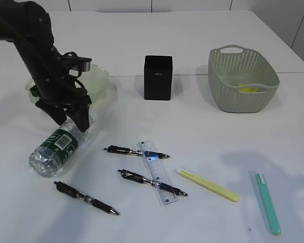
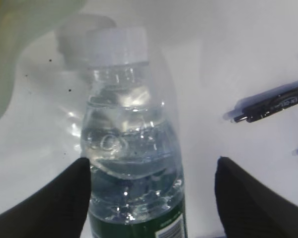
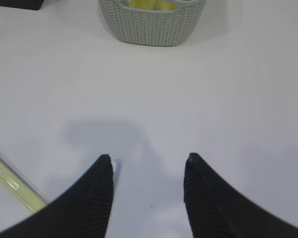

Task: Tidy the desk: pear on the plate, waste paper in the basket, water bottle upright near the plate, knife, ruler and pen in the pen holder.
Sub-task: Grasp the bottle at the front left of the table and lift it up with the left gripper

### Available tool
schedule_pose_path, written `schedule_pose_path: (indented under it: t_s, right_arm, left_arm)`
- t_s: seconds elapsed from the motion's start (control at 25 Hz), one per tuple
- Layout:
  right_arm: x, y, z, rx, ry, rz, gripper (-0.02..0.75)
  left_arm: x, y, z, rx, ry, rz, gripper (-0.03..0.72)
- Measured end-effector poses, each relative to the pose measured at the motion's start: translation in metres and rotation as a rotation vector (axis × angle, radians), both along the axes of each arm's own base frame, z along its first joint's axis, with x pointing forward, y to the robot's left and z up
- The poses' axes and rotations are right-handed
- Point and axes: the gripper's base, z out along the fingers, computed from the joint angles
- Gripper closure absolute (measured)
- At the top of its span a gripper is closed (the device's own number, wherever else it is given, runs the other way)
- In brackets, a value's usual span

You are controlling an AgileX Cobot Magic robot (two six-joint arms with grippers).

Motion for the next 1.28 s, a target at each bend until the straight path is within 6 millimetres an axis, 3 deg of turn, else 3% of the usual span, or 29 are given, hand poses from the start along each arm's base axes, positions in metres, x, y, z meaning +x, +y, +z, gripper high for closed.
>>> schedule_pose_path:
  t_s: [0.48,1.28]
  right_arm:
    - [0.0,0.0,0.0,0.0,0.0,0.0,0.386]
    - [0.0,0.0,0.0,0.0,0.0,0.0,0.386]
  left_arm:
    - [0.003,0.0,-0.028,0.029,0.058,-0.004,0.139]
    - [0.006,0.007,-0.034,0.12,0.045,-0.016,0.153]
